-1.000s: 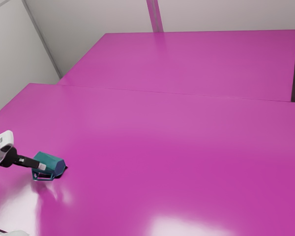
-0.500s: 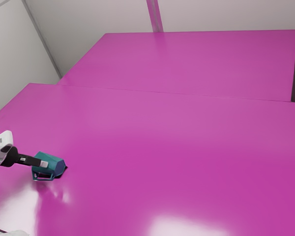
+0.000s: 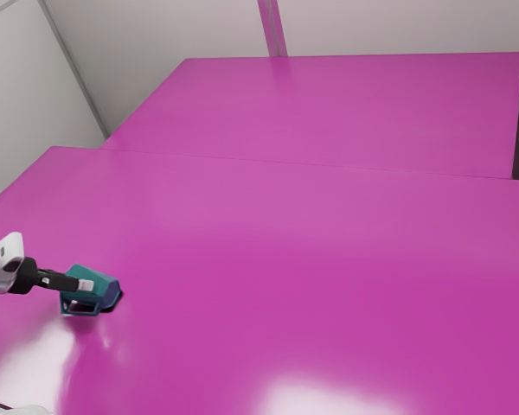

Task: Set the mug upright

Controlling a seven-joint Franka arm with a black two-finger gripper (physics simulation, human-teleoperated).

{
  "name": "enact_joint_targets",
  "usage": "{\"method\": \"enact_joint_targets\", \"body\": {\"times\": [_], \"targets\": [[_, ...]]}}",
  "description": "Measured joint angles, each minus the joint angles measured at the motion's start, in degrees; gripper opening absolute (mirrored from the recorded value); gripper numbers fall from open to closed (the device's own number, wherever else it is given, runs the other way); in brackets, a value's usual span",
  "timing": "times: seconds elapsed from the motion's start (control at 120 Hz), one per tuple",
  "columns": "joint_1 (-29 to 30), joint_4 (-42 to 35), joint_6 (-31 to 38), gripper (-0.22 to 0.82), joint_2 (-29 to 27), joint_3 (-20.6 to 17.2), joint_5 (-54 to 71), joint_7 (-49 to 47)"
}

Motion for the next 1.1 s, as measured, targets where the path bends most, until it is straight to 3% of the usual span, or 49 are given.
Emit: {"method": "enact_joint_targets", "body": {"times": [0.425, 0.633, 0.75, 0.942, 1.1], "targets": [[-0.22, 0.0, -3.85, 0.51, 0.0, -1.97, -0.16, -0.8], [-0.19, 0.07, -4.57, 0.17, -0.47, -3.5, -0.1, -2.88], [-0.23, 0.11, -4.53, 0.03, -0.64, -3.75, -0.17, -3.99], [-0.2, 0.6, -4.5, -0.11, -1.8, -3.9, -0.16, -5.58], [-0.14, 1.57, -4.55, -0.15, -3.43, -4.92, 0.13, -6.77]]}}
